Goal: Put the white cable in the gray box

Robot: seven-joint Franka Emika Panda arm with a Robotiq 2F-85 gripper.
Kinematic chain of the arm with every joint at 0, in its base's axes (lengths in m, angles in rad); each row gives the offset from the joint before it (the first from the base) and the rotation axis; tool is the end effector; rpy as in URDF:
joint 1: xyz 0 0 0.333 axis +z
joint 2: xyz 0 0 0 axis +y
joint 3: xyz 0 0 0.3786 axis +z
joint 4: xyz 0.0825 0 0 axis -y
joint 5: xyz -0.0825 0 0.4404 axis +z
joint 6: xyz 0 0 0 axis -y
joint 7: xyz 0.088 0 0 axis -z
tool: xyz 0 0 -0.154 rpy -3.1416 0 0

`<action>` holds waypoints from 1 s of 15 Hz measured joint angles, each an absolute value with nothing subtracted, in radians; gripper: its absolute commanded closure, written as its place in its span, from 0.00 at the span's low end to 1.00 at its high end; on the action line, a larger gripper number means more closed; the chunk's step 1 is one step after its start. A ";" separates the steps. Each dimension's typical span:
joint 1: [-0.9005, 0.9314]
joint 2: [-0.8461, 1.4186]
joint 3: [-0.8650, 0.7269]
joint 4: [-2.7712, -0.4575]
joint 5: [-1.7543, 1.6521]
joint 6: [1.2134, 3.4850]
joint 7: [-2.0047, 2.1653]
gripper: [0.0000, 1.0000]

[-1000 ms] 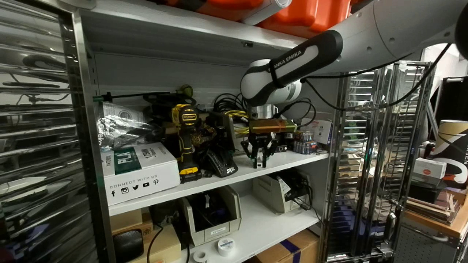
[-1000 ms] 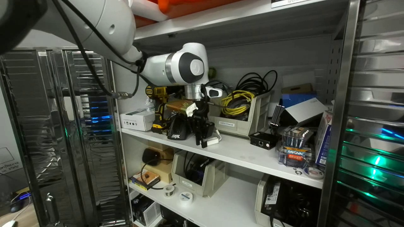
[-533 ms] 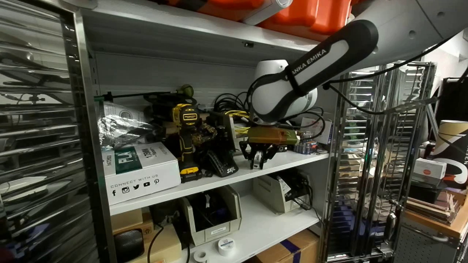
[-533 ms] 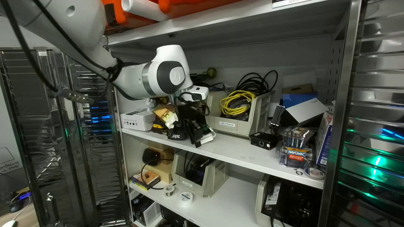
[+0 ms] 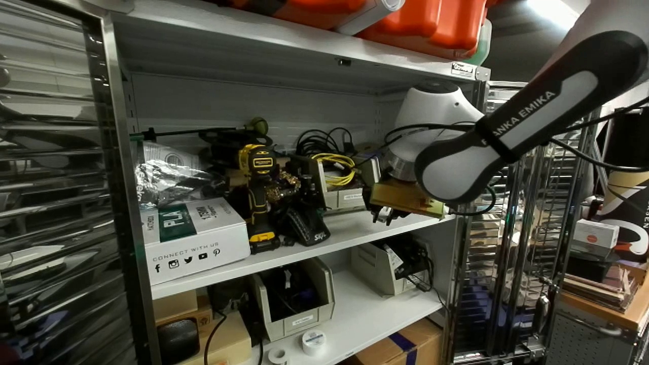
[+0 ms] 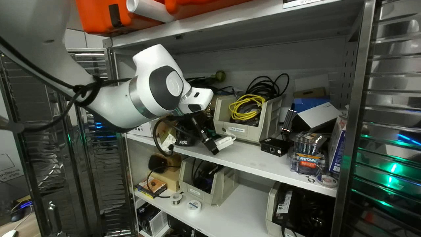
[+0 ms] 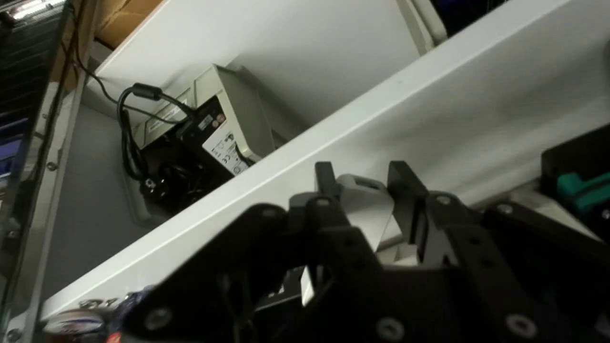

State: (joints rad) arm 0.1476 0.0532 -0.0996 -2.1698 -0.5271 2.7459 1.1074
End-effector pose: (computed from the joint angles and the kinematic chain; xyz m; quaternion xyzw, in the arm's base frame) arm 0.6526 0.0429 0.4132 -0.9090 0.2924 -0.2970 0.0007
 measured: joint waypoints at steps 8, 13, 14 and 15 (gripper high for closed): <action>0.151 0.064 -0.132 -2.012 -0.895 2.816 1.619 0.92; 0.182 0.202 -0.130 -1.802 -0.948 2.801 1.705 0.92; 0.184 0.234 -0.130 -1.764 -0.948 2.794 1.705 0.92; 0.184 0.267 -0.130 -1.728 -0.944 2.790 1.705 0.92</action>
